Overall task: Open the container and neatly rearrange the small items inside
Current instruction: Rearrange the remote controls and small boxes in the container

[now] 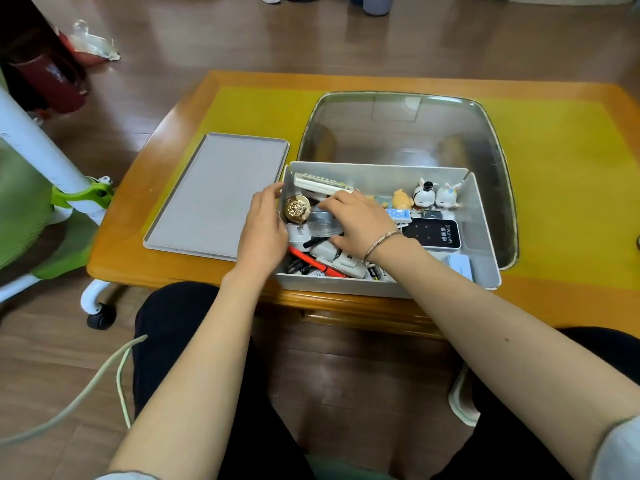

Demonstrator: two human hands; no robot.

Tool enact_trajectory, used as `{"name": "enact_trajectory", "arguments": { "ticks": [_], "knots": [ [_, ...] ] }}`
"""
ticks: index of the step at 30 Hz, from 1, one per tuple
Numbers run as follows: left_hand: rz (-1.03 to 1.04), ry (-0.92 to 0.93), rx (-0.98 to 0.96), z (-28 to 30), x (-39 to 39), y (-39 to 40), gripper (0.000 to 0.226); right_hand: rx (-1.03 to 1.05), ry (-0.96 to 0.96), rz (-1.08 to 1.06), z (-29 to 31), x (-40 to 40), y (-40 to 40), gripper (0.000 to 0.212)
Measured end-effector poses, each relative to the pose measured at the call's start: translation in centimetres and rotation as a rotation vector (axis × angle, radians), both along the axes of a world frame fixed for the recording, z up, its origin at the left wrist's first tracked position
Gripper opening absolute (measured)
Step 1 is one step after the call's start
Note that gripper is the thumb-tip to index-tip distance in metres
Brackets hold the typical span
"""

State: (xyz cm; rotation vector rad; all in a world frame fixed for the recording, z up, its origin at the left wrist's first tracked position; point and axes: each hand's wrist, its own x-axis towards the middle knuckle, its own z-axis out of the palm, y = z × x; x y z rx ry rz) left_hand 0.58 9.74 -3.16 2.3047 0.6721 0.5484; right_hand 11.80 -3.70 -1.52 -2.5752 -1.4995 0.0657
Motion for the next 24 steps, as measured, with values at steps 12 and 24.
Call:
{"name": "enact_trajectory", "arguments": {
  "ticks": [12, 24],
  "knots": [
    [-0.064, 0.004, -0.058, 0.8, 1.4, 1.4, 0.033, 0.24, 0.571, -0.035, 0.0, -0.2, -2.3, 0.053],
    [-0.133, 0.184, 0.134, -1.2, 0.5, -0.8, 0.061, -0.305, -0.254, 0.245, 0.1, 2.7, 2.7, 0.023]
  ]
}}
